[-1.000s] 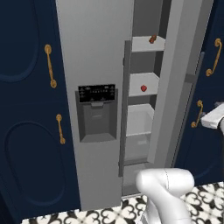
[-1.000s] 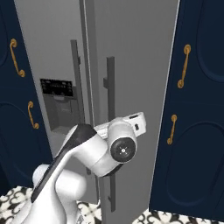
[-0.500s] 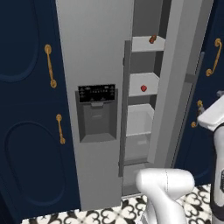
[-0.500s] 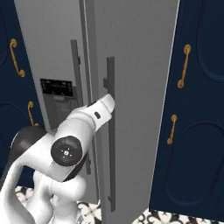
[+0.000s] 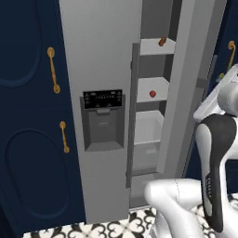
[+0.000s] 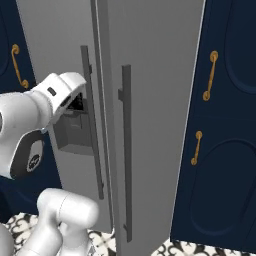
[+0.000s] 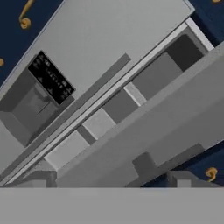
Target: Take the strawberry from the fridge and place it on top of the pancake, located on the dining counter.
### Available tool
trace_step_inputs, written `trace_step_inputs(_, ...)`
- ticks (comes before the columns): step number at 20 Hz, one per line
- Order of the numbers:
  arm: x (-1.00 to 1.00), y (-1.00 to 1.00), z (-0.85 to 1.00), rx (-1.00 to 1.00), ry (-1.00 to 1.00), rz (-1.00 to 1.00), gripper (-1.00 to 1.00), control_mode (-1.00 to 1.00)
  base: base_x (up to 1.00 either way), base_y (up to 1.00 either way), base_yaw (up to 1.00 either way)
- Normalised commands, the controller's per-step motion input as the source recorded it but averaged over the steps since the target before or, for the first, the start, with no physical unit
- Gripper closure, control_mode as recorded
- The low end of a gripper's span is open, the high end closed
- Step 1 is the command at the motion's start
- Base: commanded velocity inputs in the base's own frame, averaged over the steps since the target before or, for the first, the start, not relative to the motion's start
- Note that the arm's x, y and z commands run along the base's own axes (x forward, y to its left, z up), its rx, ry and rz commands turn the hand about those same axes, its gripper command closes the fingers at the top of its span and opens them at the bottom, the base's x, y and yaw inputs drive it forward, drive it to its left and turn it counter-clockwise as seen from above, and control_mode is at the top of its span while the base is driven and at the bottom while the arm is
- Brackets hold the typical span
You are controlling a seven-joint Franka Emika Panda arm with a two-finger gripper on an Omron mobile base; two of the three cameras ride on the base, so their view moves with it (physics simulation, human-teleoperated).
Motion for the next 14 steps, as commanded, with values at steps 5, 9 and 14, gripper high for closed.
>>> trace_step_inputs(5,0.4,0.66,-0.07,-0.32,0.44,-0.3,-1.0,-1.0,0.0,0.0,0.0)
trace_step_inputs(9,0.53,0.46,-0.47,-0.2,0.16,-0.29,-1.0,-1.0,0.0,0.0,0.0)
trace_step_inputs(14,0.79,0.03,-0.45,-0.07,0.08,-0.19,-1.0,-1.0,0.0,0.0,0.0)
